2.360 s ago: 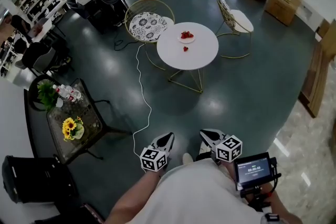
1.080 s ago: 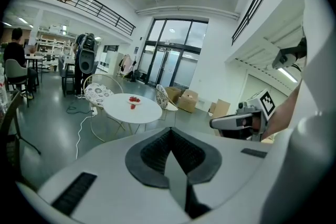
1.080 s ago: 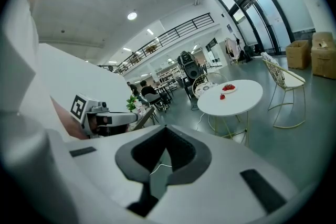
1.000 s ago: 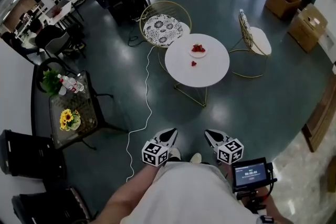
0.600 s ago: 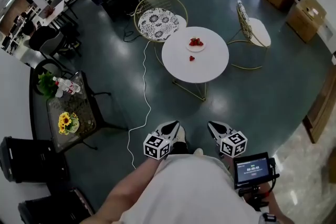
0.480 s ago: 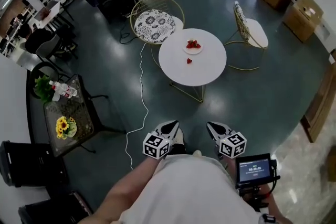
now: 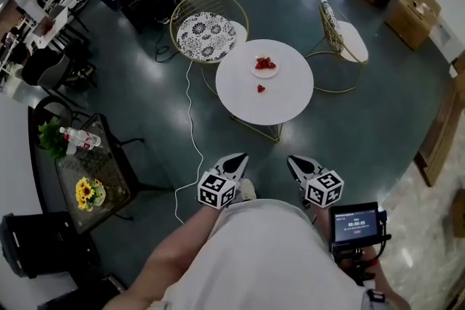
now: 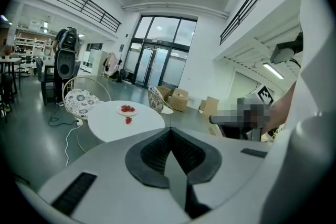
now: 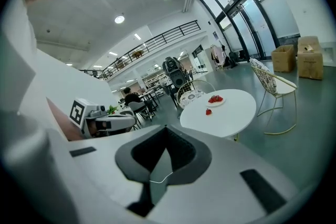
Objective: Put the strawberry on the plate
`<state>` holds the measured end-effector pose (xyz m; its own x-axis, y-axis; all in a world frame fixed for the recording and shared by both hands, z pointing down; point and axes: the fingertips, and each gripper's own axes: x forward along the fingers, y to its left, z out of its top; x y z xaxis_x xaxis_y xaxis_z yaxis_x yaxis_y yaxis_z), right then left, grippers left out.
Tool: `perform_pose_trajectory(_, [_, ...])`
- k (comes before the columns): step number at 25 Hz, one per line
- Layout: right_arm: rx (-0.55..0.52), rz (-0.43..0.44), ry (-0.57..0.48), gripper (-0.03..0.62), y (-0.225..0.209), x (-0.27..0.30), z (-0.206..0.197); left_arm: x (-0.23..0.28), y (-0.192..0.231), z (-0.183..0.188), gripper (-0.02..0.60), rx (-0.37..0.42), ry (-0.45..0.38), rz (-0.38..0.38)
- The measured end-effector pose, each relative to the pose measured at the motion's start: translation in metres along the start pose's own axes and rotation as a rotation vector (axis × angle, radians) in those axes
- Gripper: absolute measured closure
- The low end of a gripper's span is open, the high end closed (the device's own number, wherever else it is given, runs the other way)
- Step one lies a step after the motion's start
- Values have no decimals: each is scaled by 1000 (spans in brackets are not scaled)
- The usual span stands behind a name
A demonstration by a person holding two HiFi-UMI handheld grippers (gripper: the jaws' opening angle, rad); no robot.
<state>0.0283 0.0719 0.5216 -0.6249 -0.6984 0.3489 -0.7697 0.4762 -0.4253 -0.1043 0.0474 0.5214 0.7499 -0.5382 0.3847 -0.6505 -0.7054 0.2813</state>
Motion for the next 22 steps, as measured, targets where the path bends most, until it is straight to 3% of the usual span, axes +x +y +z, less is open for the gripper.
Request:
perform_pose_trajectory(10, [9, -66, -24, 588, -4, 44, 24, -8, 51, 11, 575, 3, 8, -28])
perform_pose_trajectory(17, [-2, -100, -48, 588, -7, 66, 43, -24, 96, 13, 575, -13, -13, 14])
perform_pose_trajectory(22, [-12, -100, -41, 588, 0, 77, 55, -30, 101, 18, 575, -28, -37, 25])
